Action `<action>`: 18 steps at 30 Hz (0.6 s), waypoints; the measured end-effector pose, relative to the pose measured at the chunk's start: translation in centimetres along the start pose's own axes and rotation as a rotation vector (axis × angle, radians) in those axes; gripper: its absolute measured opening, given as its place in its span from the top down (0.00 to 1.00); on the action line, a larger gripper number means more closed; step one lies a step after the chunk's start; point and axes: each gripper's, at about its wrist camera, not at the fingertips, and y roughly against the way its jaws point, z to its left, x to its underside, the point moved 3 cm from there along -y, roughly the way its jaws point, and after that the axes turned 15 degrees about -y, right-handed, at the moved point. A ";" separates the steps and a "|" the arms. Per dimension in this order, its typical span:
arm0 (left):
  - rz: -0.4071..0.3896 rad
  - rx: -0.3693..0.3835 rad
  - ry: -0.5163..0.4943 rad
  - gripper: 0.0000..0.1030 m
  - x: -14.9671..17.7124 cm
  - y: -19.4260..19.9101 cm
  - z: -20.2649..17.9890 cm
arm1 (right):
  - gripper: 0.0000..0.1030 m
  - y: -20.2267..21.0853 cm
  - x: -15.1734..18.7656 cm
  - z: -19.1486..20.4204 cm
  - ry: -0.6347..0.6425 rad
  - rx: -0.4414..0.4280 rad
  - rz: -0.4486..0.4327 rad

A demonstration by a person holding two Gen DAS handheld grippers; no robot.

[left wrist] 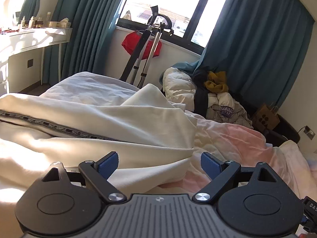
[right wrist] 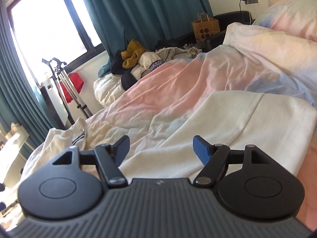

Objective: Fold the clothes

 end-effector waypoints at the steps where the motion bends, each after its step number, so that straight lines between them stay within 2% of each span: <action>1: -0.001 -0.002 -0.042 0.11 -0.3 -2.0 -1.2 | 0.29 -0.2 0.4 0.2 0.002 -0.008 0.010; 3: 0.006 -0.022 -0.119 0.10 -0.7 -5.3 -3.4 | 0.29 -0.6 1.0 0.6 0.014 -0.023 0.019; 6: 0.061 -0.086 -0.185 0.10 -0.6 -10.4 -5.5 | 0.29 -1.2 1.8 1.0 0.032 -0.023 0.030; 10: 0.104 -0.224 -0.238 0.09 0.0 -15.6 -5.6 | 0.29 -2.3 2.2 0.9 0.023 -0.017 0.054; 12: 0.105 -0.232 -0.228 0.11 0.3 -16.7 -5.0 | 0.29 -2.8 2.3 0.6 0.012 -0.009 0.058; 13: 0.105 -0.236 -0.223 0.25 0.5 -17.2 -4.7 | 0.29 -3.0 2.4 0.4 0.008 -0.003 0.058; 14: 0.112 -0.243 -0.215 0.53 0.4 -17.3 -4.2 | 0.29 -3.4 2.5 0.2 0.007 0.007 0.061; 15: 0.120 -0.250 -0.208 0.70 0.4 -17.5 -3.8 | 0.29 -3.7 2.6 0.1 0.005 0.015 0.068; 16: 0.122 -0.242 -0.184 1.00 0.3 -17.2 -3.1 | 0.29 -4.1 2.7 0.0 0.000 0.020 0.078; 18: 0.114 -0.227 -0.139 1.00 -0.1 -16.3 -1.8 | 0.29 -4.6 2.8 -0.1 -0.007 0.028 0.090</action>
